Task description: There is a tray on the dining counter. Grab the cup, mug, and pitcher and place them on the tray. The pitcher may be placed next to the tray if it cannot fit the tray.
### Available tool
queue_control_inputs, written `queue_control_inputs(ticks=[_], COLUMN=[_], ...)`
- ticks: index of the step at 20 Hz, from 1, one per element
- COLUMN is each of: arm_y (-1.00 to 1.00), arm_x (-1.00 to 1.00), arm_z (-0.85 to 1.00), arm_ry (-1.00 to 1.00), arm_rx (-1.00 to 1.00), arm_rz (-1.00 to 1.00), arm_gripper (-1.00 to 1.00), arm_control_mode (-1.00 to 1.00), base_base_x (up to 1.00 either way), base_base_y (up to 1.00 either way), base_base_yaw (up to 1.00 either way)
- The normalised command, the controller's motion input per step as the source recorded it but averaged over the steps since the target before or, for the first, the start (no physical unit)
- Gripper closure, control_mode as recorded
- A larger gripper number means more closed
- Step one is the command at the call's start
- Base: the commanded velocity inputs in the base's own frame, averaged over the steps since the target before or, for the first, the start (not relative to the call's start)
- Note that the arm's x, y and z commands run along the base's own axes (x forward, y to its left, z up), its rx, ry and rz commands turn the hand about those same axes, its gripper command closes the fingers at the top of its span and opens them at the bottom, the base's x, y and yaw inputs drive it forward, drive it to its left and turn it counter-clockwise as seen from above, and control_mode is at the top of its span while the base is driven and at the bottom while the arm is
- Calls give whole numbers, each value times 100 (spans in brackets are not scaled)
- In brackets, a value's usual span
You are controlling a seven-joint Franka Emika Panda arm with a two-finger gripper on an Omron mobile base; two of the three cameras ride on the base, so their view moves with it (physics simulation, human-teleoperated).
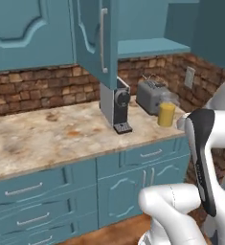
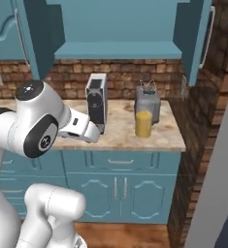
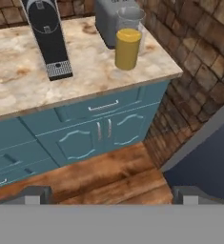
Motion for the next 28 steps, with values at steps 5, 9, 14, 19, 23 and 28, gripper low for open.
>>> queue_control_inputs(ticks=[5, 9, 14, 19, 23, 28], arm_y=[0, 0, 0, 0, 0, 0], arm_x=[0, 0, 0, 0, 0, 0], arm_z=[0, 0, 0, 0, 0, 0], arm_ry=[0, 0, 0, 0, 0, 0], arm_rx=[0, 0, 0, 0, 0, 0], arm_rz=[0, 0, 0, 0, 0, 0], arm_gripper=[-100, -100, -100, -100, -100, -100], arm_control_mode=[100, 100, 100, 100, 100, 100], base_base_x=[54, 45, 37, 41, 56, 26], base_base_y=[-23, -39, -44, -23, -31, -57], base_base_yaw=[42, 30, 12, 4, 6, 14])
